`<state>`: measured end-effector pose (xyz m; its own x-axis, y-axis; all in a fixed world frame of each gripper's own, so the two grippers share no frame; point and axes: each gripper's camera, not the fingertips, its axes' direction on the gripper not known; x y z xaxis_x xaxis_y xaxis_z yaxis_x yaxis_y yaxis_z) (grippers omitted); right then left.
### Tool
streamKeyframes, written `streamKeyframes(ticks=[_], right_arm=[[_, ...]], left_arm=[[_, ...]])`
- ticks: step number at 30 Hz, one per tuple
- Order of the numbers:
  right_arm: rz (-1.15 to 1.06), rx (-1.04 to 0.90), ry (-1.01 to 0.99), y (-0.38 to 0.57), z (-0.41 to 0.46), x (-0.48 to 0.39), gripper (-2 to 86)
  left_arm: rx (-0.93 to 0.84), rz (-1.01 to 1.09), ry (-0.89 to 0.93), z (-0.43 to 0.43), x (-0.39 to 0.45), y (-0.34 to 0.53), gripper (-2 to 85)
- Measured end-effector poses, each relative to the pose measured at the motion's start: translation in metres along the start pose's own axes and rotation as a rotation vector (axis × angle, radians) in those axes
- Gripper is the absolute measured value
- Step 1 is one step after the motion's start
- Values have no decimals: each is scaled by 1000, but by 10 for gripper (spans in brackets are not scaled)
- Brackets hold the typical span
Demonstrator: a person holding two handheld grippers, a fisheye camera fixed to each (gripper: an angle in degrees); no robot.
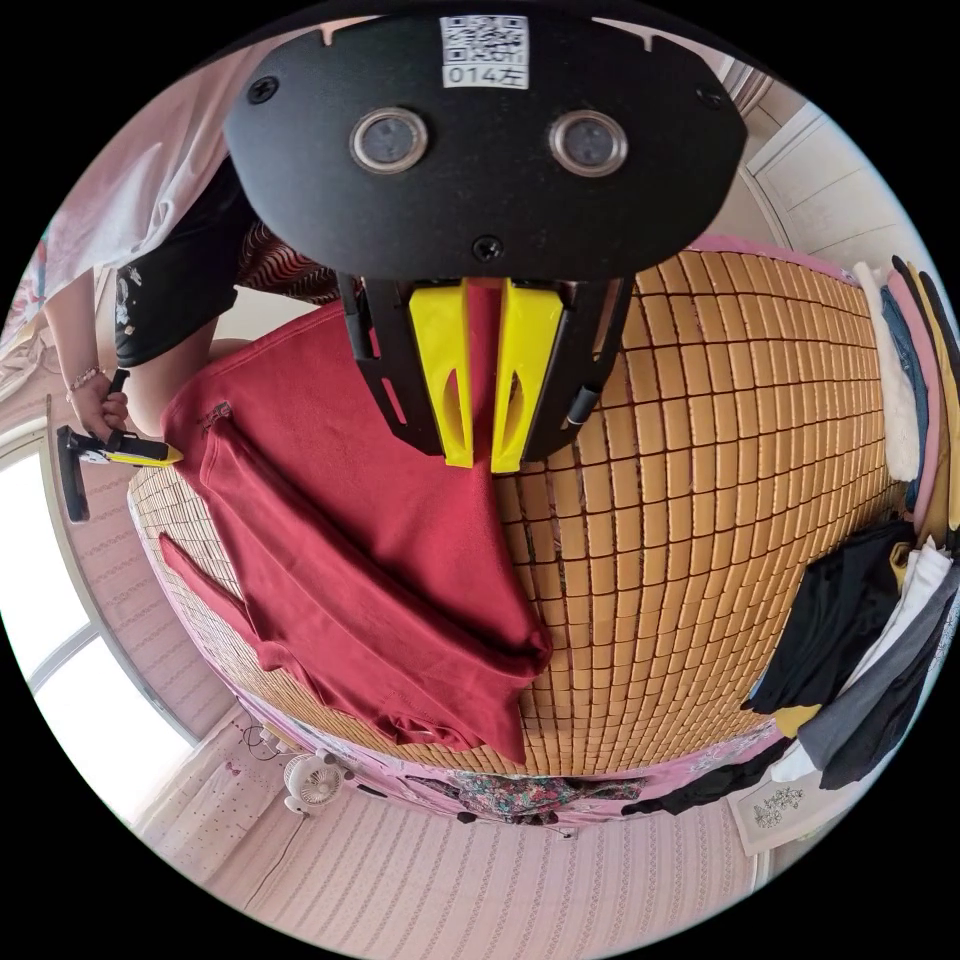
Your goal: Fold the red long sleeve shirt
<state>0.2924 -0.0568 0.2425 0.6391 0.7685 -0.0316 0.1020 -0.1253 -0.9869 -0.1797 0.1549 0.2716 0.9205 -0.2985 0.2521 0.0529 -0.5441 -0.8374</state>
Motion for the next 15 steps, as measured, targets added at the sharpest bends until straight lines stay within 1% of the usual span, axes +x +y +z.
streamKeyframes(ticks=[1,2,3,4,6,7,9,11,13,15], right_arm=[[0,17,0,1,-5,4,35],[12,75,17,2,-16,14,43],[45,150,69,3,-30,29,52],[69,186,97,4,-36,38,56],[191,312,184,2,-59,82,74],[235,338,204,1,-63,95,78],[462,409,255,-5,-72,158,92],[578,460,271,-9,-76,198,100],[635,519,359,-13,-79,224,108],[721,539,561,-19,-79,250,119]], left_arm=[[6,1,-16,-5,2,2,14],[20,-4,-43,-11,5,5,16],[32,-6,-59,-14,6,6,17],[61,-2,-85,-21,9,7,19],[118,15,-111,-29,17,9,16],[156,49,-98,-32,25,8,15],[184,86,-73,-30,42,4,12],[179,165,24,-16,75,-3,9],[159,222,86,-2,103,-8,7],[146,250,120,12,128,-11,4]])
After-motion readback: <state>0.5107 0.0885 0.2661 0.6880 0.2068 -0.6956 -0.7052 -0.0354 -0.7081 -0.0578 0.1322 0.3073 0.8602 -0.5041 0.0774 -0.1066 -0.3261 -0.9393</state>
